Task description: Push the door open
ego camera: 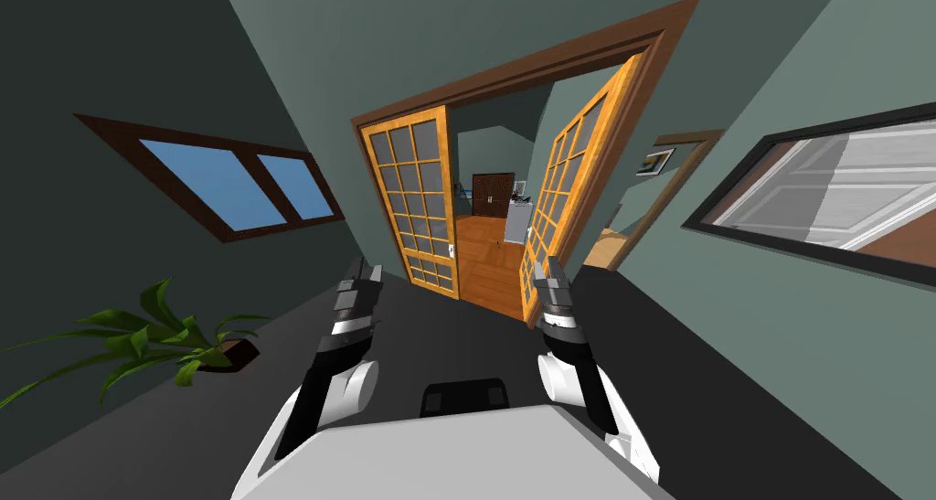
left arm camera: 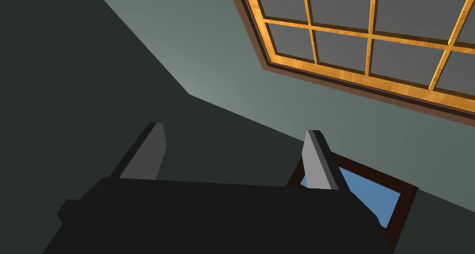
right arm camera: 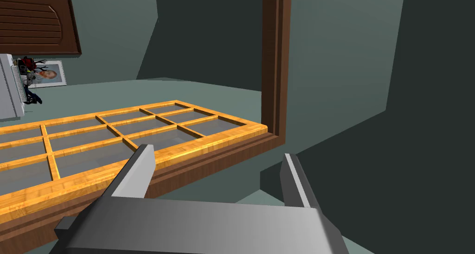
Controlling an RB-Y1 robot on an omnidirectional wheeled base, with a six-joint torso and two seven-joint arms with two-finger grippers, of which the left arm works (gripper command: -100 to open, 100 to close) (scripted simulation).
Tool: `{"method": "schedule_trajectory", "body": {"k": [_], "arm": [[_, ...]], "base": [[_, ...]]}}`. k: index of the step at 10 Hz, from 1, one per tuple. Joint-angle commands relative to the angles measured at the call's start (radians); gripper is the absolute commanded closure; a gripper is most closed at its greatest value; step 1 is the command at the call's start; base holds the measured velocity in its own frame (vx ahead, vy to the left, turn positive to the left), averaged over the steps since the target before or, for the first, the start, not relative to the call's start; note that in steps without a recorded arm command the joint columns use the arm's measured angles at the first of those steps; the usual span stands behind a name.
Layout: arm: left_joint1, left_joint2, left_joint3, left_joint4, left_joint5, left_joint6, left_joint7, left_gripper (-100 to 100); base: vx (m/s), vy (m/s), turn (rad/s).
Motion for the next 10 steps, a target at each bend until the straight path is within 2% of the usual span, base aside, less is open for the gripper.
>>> {"method": "schedule_trajectory", "body": {"k": [1,5,6,10], "arm": [[-0.004,0.011,0.012,0.034,-0.015,-0.017,-0.028,-100],[-0.012,0.029,0.035,0.100,-0.044,-0.051,-0.082,-100],[-0.017,0.037,0.046,0.133,-0.059,-0.067,-0.109,-100],[-0.027,0.053,0.075,0.214,-0.095,-0.109,-0.176,-100]], "base": [[0.031,0.014,-0.049],[0.109,-0.004,-0.062],[0.112,0.008,-0.071],[0.104,0.005,-0.068]]}}
